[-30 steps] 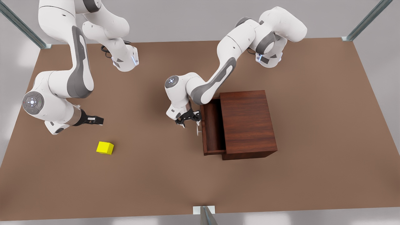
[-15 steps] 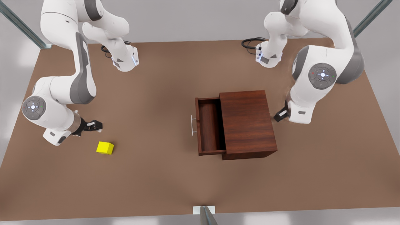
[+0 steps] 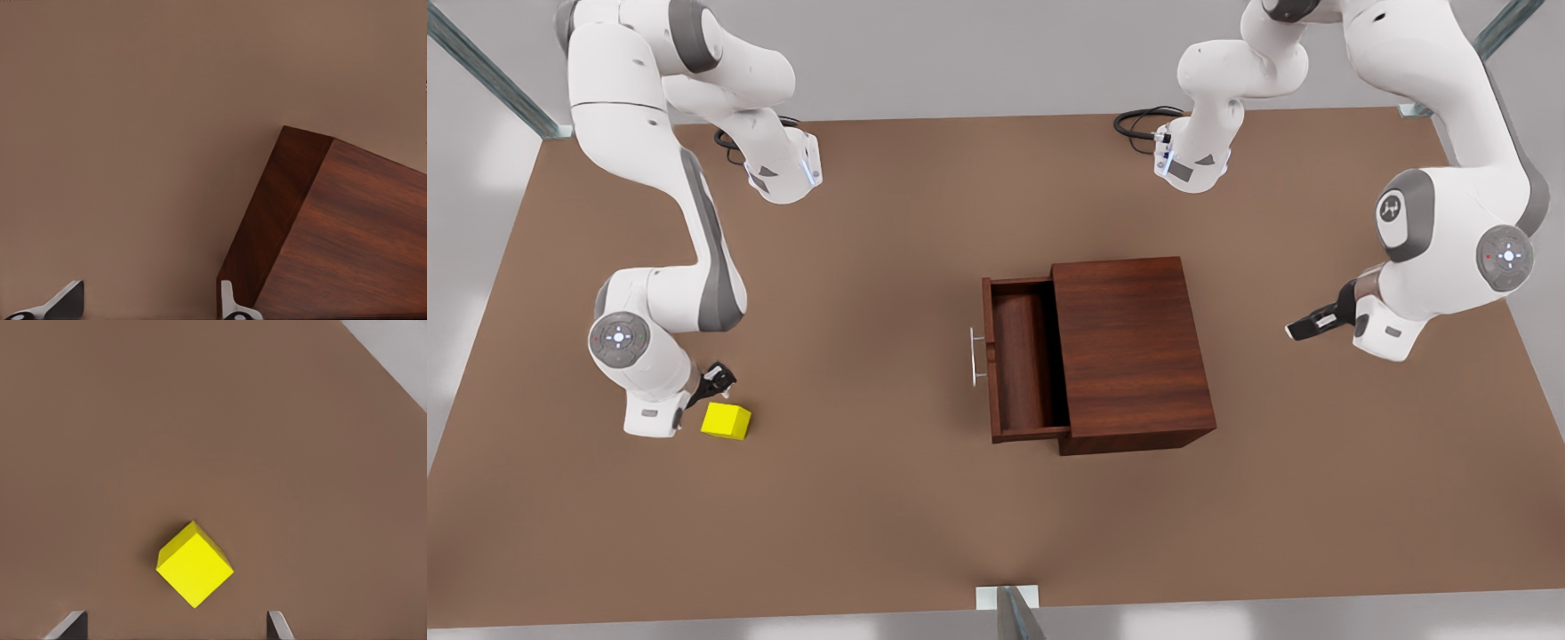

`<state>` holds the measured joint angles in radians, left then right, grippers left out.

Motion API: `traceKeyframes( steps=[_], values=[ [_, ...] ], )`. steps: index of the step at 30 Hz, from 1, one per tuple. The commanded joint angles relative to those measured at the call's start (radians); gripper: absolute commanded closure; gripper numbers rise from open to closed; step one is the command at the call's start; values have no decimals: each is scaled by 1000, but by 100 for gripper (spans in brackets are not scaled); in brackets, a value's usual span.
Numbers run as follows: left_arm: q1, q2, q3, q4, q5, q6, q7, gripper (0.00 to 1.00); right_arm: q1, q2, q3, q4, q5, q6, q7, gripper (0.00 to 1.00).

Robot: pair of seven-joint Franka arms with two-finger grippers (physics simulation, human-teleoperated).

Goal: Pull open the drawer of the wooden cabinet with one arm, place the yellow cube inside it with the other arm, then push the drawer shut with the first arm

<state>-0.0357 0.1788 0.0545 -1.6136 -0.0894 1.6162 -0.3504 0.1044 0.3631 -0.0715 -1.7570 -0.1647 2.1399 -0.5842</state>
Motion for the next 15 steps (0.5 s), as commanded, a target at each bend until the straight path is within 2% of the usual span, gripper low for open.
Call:
traceKeyframes(
  steps=[1,5,6,8,15],
  values=[
    [-6,-8,-2,4,-6,11,355,0,-11,23,-1,1,-6,103,-427,0],
    [-3,-42,-1,27,-6,-5,367,0,-20,59,2,1,-1,92,-534,0],
    [-7,-32,-5,64,-9,-9,366,0,-34,71,2,-1,-1,87,-560,0],
    [-7,54,-5,230,-7,-144,410,0,-37,80,7,-1,53,43,-643,0],
    [-13,57,-7,208,-7,-139,399,0,-75,117,7,1,109,-6,-767,0]
  ],
)
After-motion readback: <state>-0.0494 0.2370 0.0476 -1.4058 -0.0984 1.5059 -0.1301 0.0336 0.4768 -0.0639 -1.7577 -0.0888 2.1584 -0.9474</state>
